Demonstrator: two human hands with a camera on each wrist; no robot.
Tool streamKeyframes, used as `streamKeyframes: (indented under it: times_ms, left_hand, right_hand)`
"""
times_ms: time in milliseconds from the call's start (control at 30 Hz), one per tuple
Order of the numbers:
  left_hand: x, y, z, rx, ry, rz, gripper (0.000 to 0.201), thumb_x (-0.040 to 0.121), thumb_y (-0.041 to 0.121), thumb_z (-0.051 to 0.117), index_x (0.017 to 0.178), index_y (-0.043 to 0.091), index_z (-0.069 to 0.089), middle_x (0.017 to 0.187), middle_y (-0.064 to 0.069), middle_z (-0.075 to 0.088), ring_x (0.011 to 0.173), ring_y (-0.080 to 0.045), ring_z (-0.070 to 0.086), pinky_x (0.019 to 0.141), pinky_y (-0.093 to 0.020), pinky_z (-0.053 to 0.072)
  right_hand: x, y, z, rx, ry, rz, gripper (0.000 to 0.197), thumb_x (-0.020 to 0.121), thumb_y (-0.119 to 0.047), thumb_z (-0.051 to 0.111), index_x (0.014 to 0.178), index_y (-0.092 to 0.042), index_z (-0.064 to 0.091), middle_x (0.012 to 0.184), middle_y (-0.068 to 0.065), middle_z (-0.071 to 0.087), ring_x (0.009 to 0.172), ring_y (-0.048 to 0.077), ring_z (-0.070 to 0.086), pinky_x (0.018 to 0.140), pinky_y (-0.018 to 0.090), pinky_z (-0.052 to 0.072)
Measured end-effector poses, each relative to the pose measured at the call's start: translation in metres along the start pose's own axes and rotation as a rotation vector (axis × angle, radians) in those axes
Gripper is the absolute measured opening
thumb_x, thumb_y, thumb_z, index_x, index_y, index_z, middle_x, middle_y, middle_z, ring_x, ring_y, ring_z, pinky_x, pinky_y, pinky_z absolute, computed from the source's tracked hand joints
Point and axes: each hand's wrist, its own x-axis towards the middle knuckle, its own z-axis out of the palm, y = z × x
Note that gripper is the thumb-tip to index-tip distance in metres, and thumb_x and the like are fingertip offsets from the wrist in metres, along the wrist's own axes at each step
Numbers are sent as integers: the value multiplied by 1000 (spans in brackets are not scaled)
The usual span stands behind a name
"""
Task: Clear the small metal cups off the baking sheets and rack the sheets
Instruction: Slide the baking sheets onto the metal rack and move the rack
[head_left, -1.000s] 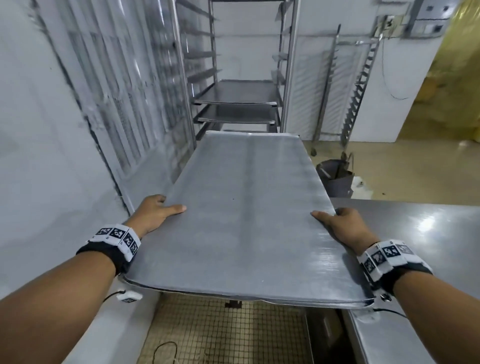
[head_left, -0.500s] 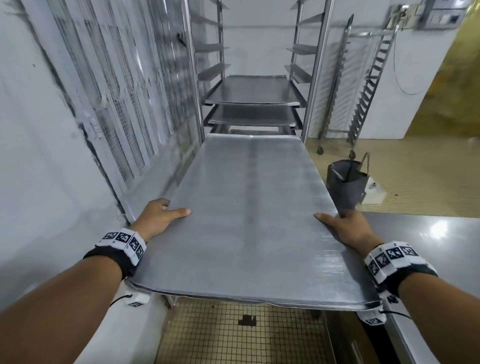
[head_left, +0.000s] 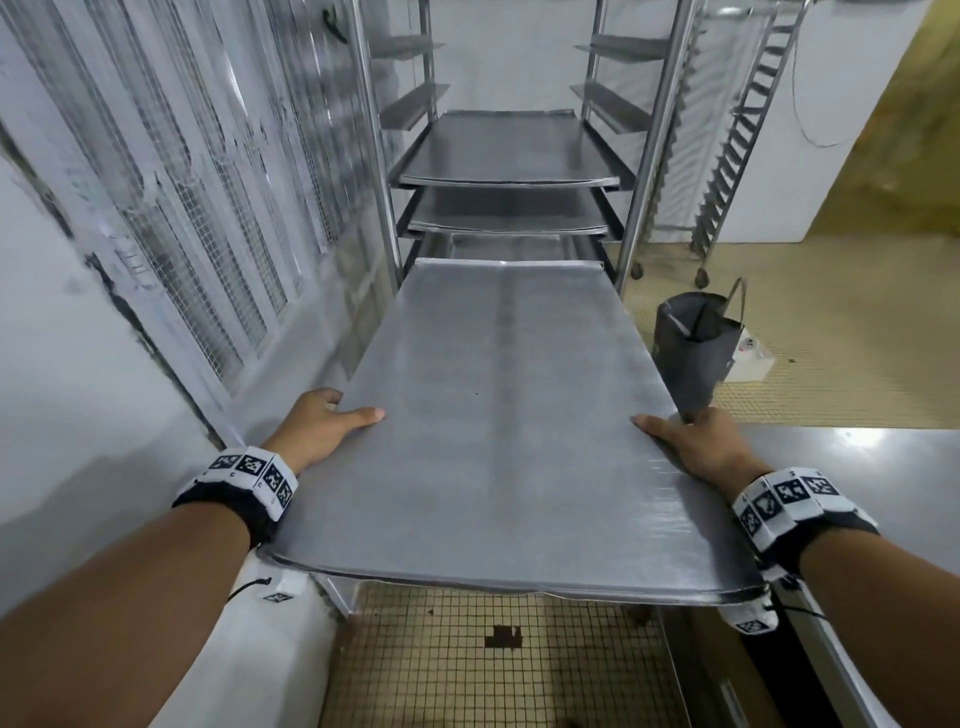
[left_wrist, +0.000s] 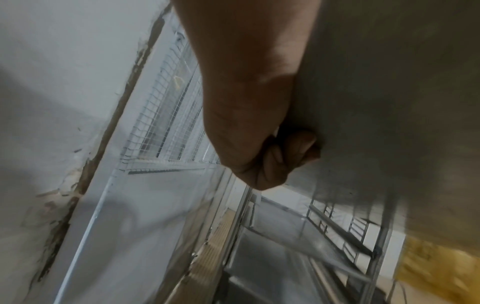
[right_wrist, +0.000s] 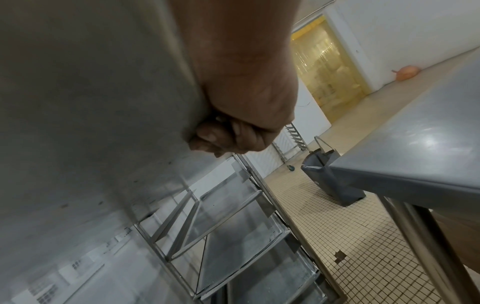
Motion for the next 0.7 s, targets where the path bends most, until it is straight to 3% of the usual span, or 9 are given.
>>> streamKeyframes:
  times_ms: [67, 167, 267, 333, 433, 533, 600, 700]
  left_hand:
    - [9, 1, 6, 10, 15, -6, 25, 79, 26, 89, 83, 16, 67, 75, 4, 74, 75, -22, 73, 68, -29, 58]
    - [30, 0, 15, 2, 9, -28, 29, 77, 27, 90, 88, 9, 69, 71, 5, 77, 72, -17, 76, 66, -29, 61]
    - [59, -3, 18, 20, 21, -30, 65, 62, 55, 94, 102, 8, 73, 93, -5, 80, 86, -27, 78, 84, -48, 62]
    - [82, -6, 22, 27, 32, -28, 73, 53, 65, 93, 101, 12, 75, 96, -5, 80, 88, -26, 77, 88, -53, 61]
    - [105, 4, 33, 62, 40, -2, 61, 59, 59, 92, 97, 13, 77, 93, -3, 80, 85, -23, 78, 85, -52, 62]
    - [124, 9, 42, 73, 39, 11, 64, 59, 61, 89, 99, 13, 78, 93, -2, 80, 84, -20, 78, 84, -47, 63]
    - [135, 11, 47, 106, 40, 29, 57, 66, 58, 86, 99, 13, 78, 90, 0, 80, 81, -17, 77, 81, -41, 63]
    - [145, 18, 57, 91, 42, 51, 24, 84, 33, 83, 95, 12, 79, 78, 10, 79, 71, -4, 74, 69, -24, 61]
  right_hand:
    - [16, 4, 5, -25, -14, 13, 54, 70, -65, 77, 58, -16, 56, 61, 2, 64, 63, 25, 61, 65, 35, 49]
    - [46, 11, 12, -36, -35, 7, 73, 54, -85, 69, 71, -14, 67, 74, 2, 71, 72, 24, 67, 74, 39, 55]
    - [72, 6, 15, -62, -54, 14, 60, 72, -68, 73, 85, -9, 71, 85, 6, 72, 80, 26, 66, 76, 36, 50]
    - [92, 3, 14, -56, -59, 22, 54, 78, -60, 73, 88, -7, 71, 88, 7, 71, 77, 23, 64, 74, 33, 46]
    - [126, 9, 17, -36, -81, 22, 56, 75, -62, 74, 89, -8, 73, 89, 6, 73, 80, 23, 68, 78, 37, 53]
    - [156, 13, 17, 3, -102, 19, 64, 67, -70, 76, 88, -9, 73, 90, 3, 75, 83, 23, 70, 83, 41, 56]
    - [169, 12, 15, 42, -106, -7, 63, 66, -68, 77, 89, -9, 74, 89, 2, 75, 81, 19, 71, 78, 35, 55]
    - [184, 11, 14, 45, -109, -27, 49, 77, -57, 77, 89, -9, 74, 87, 0, 74, 81, 18, 70, 67, 28, 50]
